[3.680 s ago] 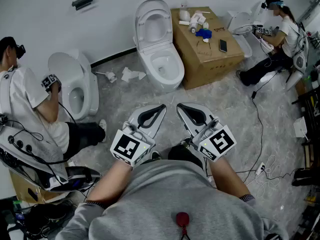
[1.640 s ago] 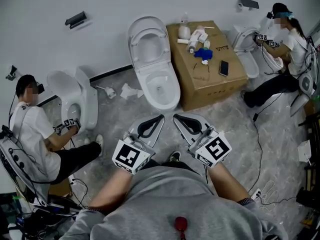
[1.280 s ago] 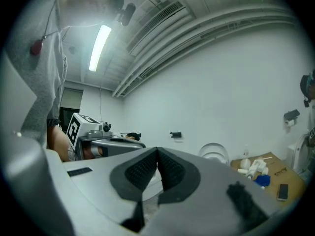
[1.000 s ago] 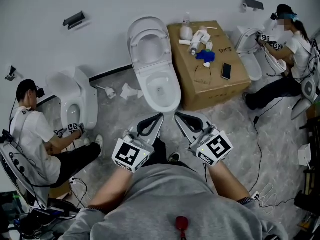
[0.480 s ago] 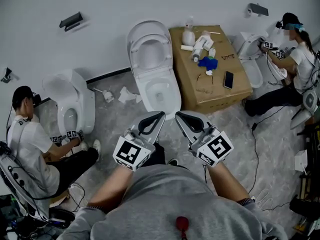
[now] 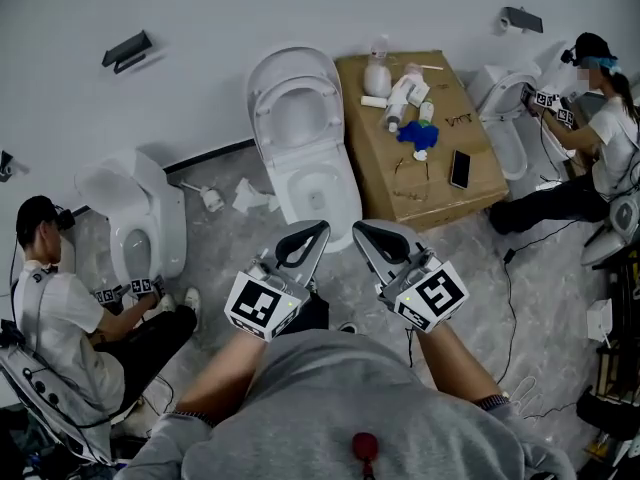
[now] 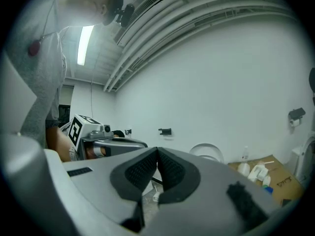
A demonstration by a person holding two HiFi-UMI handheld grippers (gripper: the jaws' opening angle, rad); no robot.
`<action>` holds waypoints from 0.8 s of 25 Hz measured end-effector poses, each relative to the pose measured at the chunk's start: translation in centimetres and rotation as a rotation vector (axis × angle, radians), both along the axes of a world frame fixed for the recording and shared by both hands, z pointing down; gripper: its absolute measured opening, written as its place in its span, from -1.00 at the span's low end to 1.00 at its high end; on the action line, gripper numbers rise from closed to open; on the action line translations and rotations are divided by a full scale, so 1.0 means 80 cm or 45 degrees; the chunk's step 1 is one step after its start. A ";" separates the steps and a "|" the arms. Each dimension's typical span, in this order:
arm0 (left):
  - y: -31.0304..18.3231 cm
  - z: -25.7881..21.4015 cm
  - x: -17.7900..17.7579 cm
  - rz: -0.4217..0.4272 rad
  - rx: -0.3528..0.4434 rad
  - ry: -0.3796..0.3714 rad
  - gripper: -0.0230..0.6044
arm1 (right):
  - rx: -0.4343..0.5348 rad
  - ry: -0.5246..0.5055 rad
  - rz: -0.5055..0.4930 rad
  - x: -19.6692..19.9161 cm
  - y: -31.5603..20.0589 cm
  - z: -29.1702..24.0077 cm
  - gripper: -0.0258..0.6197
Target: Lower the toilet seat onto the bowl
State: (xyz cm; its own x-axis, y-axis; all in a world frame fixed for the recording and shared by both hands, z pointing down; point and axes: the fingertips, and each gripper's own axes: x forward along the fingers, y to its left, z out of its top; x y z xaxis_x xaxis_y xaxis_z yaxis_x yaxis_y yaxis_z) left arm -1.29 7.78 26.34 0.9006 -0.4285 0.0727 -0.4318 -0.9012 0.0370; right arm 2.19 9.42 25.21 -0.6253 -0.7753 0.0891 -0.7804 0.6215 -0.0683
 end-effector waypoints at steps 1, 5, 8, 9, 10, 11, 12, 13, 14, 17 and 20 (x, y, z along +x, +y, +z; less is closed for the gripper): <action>-0.007 0.000 0.002 0.008 -0.002 -0.001 -0.90 | -0.006 0.000 0.005 0.002 -0.008 0.001 -0.88; -0.037 0.002 0.007 0.015 -0.025 -0.002 -0.90 | -0.025 -0.001 0.021 0.008 -0.038 0.003 -0.88; -0.061 0.006 0.005 0.015 -0.034 -0.004 -0.90 | -0.037 0.006 0.028 0.007 -0.060 0.007 -0.88; -0.069 0.006 0.003 0.017 -0.036 -0.003 -0.90 | -0.040 0.007 0.031 0.006 -0.068 0.007 -0.88; -0.077 0.007 0.002 0.021 -0.039 -0.001 -0.90 | -0.043 0.006 0.034 0.004 -0.076 0.008 -0.88; -0.085 0.008 0.001 0.027 -0.041 -0.001 -0.90 | -0.046 0.004 0.039 0.003 -0.083 0.008 -0.88; -0.092 0.009 -0.001 0.034 -0.043 0.000 -0.90 | -0.049 0.003 0.045 0.000 -0.091 0.008 -0.88; -0.100 0.009 -0.003 0.040 -0.044 0.002 -0.90 | -0.052 0.004 0.051 -0.002 -0.098 0.009 -0.88; -0.107 0.009 -0.005 0.045 -0.044 0.004 -0.90 | -0.055 0.004 0.058 -0.004 -0.105 0.010 -0.88; -0.127 0.010 -0.008 0.062 -0.039 0.008 -0.90 | -0.064 0.008 0.073 -0.009 -0.124 0.014 -0.88; -0.143 0.012 -0.014 0.074 -0.036 0.010 -0.90 | -0.069 0.013 0.082 -0.015 -0.140 0.017 -0.88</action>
State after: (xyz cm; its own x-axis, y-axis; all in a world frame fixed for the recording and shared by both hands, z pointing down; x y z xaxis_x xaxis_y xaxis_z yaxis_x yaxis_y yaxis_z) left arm -2.40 -3.65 27.27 0.9244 -0.3735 0.0772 -0.3786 -0.9232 0.0662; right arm 0.96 -1.82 26.58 -0.5733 -0.8076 0.1380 -0.8193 0.5658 -0.0925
